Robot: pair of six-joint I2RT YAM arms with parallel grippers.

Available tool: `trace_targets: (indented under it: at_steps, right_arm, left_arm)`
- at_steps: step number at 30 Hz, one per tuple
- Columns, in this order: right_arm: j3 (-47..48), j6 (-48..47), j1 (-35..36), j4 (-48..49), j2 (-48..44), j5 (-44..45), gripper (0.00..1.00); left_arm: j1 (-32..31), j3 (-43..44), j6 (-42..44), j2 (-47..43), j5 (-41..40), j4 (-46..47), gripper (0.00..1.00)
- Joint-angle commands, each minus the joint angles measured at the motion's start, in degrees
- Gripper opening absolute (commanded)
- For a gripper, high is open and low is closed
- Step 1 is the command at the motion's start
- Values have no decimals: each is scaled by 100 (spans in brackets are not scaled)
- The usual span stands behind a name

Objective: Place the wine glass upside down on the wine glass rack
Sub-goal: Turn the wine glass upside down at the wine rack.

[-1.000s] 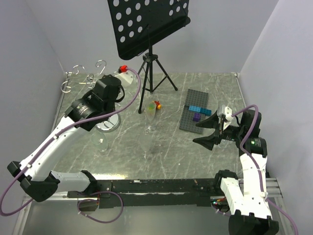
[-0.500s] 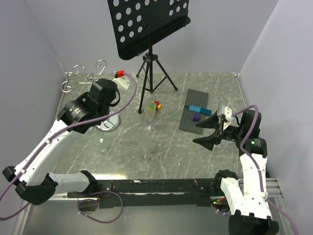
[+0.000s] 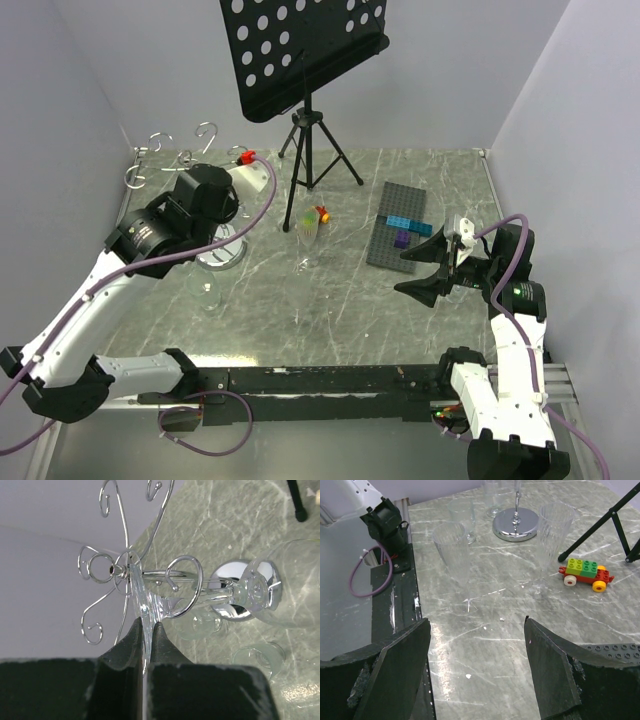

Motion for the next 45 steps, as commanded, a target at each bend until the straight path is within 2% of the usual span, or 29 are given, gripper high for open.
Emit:
trace_targets:
  at_steps: [1,12,23,36,42,45]
  right_arm:
    - [145,-107,-29,218,-56,-726,82]
    - [171,-186,-20,113,-100,-718,82]
    - [198,-266,-29,25,-126,-753,82]
    - [198,-257,-29,34,-144,-762,82]
    - [198,-257,-20,16,-135,-771,82]
    - [198,-257,-29,25,-144,-771,82]
  left_arm:
    - [-35,392,87,-93,215,294,1]
    - [-35,401,421,381,-56,900,1]
    - [-35,313,659,487,-593,1006,3]
    - [-43,269,598,575,-751,901,17]
    - [-35,348,413,531,-743,760,31]
    - [-43,348,360,522,-716,751,35]
